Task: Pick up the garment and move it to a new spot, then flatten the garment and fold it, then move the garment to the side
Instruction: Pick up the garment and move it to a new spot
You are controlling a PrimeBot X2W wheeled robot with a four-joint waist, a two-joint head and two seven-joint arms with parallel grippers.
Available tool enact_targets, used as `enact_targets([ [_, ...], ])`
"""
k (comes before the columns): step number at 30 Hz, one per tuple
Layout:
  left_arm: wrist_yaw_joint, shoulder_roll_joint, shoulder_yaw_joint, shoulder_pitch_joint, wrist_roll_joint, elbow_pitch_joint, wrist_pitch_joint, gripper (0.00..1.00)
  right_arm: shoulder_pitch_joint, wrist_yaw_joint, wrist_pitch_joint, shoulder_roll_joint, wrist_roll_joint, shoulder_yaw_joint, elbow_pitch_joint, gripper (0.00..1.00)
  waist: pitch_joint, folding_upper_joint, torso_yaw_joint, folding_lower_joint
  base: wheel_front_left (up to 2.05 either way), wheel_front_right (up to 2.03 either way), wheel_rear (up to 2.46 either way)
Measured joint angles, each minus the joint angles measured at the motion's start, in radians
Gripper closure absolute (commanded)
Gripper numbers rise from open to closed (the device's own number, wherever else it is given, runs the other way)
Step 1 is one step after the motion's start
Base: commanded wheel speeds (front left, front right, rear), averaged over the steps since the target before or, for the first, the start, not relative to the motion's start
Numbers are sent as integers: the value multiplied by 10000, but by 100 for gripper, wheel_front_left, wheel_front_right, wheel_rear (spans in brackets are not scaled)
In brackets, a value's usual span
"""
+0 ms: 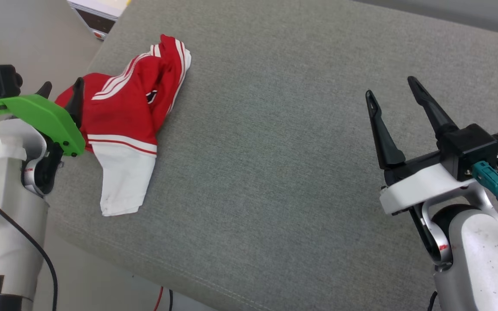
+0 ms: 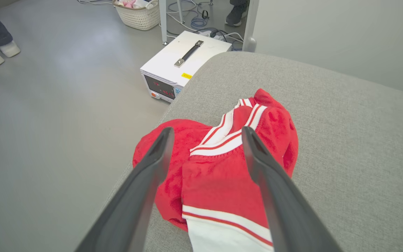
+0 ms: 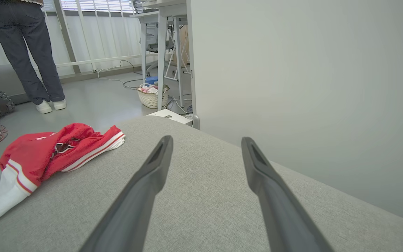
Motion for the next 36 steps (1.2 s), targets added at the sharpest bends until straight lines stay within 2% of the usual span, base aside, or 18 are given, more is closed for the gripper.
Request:
enact_targets([
  [5, -2, 750, -1202, -685, -943, 780, 840, 0, -201, 0, 96, 2, -213, -119, -198, 0, 715, 0, -340, 0, 0, 0, 0],
  [10, -2, 1147, -2157, -1050, -1873, 1544, 1465, 0, -367, 0, 180, -12, -366, -201, -401, 0, 1338, 1, -643, 0, 0, 0, 0],
  [18, -2, 1392, -3321, -1361, -3267, 2596, 2169, 0, -583, 2, 364, -59, -445, -198, -621, 0, 2152, 1, -1053, 0, 0, 0, 0],
  [23, -2, 1576, -3672, -1704, -4004, 3131, 2857, 0, -614, 0, 441, -63, -447, -198, -713, 0, 2386, 1, -1241, -1, 0, 0, 0],
  [24, -2, 1616, -3722, -1767, -4113, 3214, 2968, 11, -621, 0, 443, -61, -451, -199, -731, 0, 2400, 1, -1276, -1, 0, 0, 0],
  [25, -2, 1657, -3749, -1825, -4215, 3323, 3026, 73, -634, 0, 451, -61, -458, -209, -744, 0, 2401, 1, -1300, -1, 0, 0, 0],
  [26, -2, 1682, -3799, -1854, -4272, 3354, 3055, 100, -646, 0, 451, -63, -458, -219, -748, 0, 2391, 1, -1309, -1, 0, 0, 0],
  [33, -12, 1666, -4318, -1892, -4358, 3664, 2217, 100, -629, 0, 420, -25, -451, -368, -709, 0, 2040, 1, -1332, 0, 0, 0, 0],
  [36, -12, 1689, -4472, -1892, -4282, 3754, 1356, 100, -448, 0, 259, 29, -407, -481, -606, 0, 1746, 0, -1315, -1, 0, 0, 0],
])
